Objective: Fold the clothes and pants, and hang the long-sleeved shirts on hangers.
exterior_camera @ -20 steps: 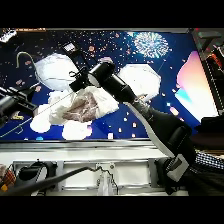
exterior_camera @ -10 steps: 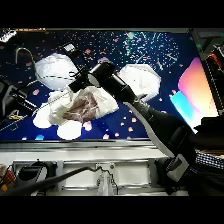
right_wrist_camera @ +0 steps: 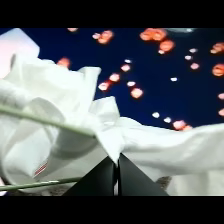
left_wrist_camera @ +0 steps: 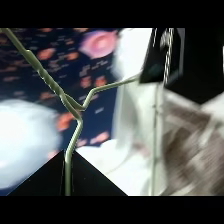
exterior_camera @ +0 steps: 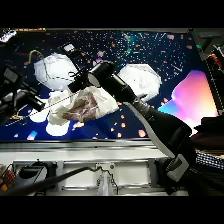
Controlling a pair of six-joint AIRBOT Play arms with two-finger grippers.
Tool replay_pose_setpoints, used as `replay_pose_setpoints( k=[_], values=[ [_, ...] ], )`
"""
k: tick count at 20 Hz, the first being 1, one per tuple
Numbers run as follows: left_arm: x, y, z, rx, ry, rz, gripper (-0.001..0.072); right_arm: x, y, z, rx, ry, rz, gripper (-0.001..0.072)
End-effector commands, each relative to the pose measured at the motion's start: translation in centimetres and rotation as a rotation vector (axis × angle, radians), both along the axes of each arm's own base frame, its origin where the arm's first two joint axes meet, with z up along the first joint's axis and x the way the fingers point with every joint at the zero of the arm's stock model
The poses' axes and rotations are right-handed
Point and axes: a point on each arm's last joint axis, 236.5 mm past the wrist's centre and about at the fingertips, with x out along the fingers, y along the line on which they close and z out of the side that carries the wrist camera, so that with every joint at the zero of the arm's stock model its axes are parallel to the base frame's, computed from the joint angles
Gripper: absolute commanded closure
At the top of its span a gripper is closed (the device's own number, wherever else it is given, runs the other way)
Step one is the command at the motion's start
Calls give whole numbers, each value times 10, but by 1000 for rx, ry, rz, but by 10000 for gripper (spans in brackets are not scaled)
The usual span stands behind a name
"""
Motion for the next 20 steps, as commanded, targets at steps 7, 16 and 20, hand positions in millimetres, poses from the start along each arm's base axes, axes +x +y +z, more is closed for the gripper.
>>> replay_pose_setpoints(
  k=[7,16,20],
  values=[
    [60,-67,-8,-698,159,-117,701,-7,-18,65,32,-105,9,689],
    [56,-81,38,-1345,162,-547,701,-24,-35,131,110,-179,9,689],
    [43,-64,36,-1578,173,-723,701,-41,-46,152,128,-171,18,689]
  ],
)
